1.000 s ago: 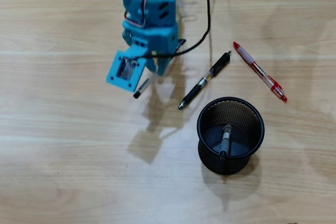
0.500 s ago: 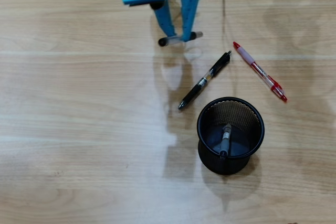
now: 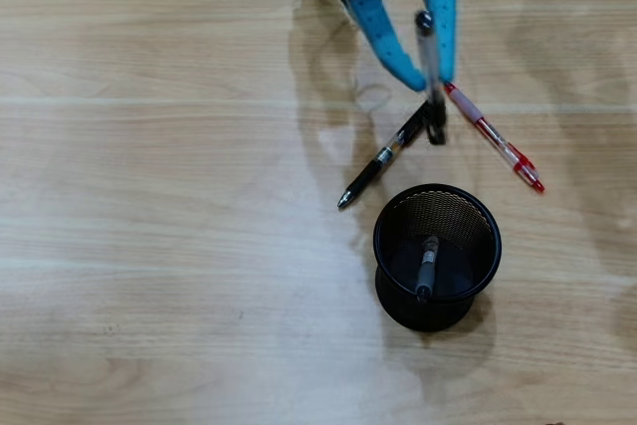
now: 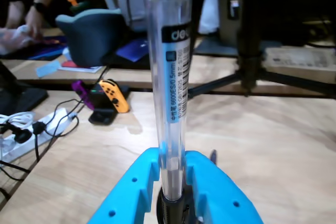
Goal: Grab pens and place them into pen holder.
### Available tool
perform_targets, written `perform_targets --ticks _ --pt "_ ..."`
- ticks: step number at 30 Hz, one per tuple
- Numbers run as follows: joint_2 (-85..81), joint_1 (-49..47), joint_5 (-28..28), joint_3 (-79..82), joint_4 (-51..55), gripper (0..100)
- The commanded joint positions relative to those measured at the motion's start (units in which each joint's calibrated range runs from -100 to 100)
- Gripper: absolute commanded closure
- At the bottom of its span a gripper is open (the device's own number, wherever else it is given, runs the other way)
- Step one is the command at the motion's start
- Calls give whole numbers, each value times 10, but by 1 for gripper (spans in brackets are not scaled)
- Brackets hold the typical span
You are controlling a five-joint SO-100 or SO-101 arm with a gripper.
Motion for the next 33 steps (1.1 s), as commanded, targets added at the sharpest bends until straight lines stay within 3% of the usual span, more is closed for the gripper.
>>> perform_targets --ticks 1,14,24,29,33 --pt "26 -7 4 10 -85 98" --pt "152 -5 32 8 -197 98" --pt "175 0 40 13 -206 97" --pt "169 -3 41 13 -198 86" --pt "160 -4 42 13 -197 90"
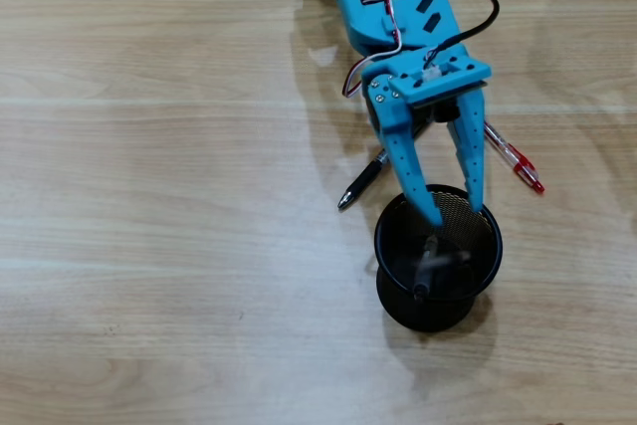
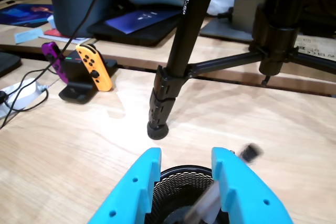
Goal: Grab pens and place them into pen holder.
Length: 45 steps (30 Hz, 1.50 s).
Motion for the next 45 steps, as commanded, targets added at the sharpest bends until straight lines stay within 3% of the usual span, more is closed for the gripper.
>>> perform_targets --ticks 1,4,12,19,32,45 --pt "-31 5 11 -1 -1 91" --pt "-68 3 26 -4 63 95" --pt "-206 9 20 -13 374 96" --pt "-268 -4 -64 -13 581 96" --pt "-210 -70 -202 -13 726 98" --pt "-84 -42 -200 -43 722 98"
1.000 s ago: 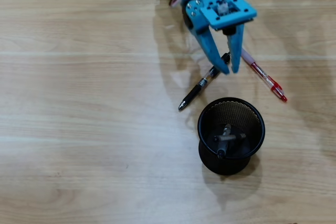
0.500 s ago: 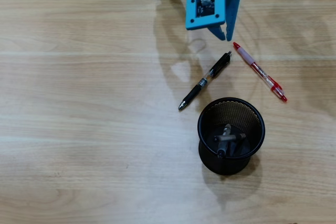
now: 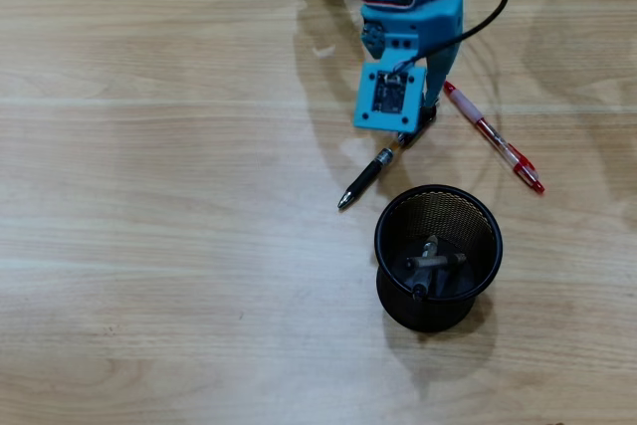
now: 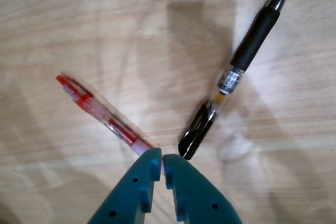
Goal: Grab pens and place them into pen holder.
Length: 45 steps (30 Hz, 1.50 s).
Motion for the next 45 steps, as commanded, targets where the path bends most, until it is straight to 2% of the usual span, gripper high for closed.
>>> perform_targets --ticks 1,5,10,22,27,37,45 --pt "12 20 1 -34 0 98" --pt "20 36 11 -34 0 97" --pt "23 47 15 -33 0 90" --pt "59 45 10 -34 -2 89" --pt "81 35 10 -35 -18 80" --pt "130 27 10 -35 -87 80" --pt "174 25 -10 -23 -83 80"
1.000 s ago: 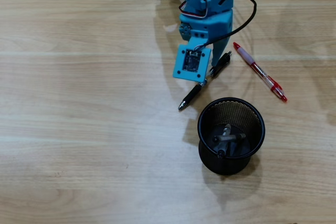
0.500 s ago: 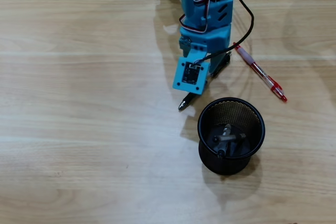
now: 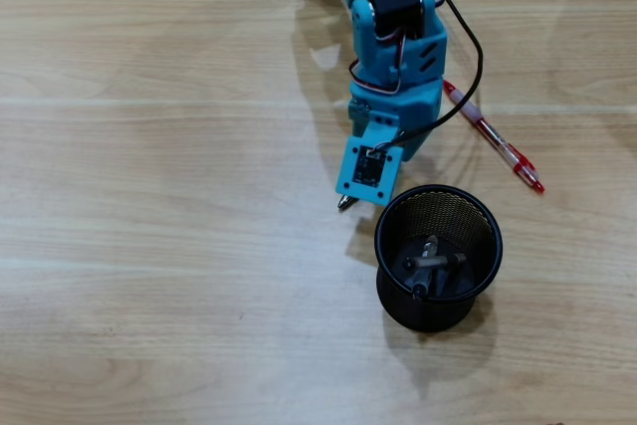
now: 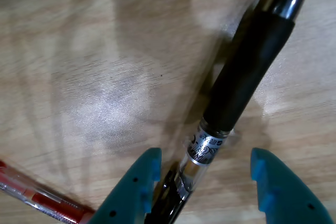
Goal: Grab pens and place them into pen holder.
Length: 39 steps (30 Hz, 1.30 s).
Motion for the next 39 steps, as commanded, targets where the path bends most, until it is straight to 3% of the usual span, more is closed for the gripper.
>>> perform_targets --ticks 1,7,14,30,39 --pt "7 -4 -7 -10 -2 80" --pt "9 2 -24 38 -6 81" --pt "8 13 -25 55 -6 94" --pt "-44 41 -12 58 7 98" --pt "-213 106 18 50 143 98"
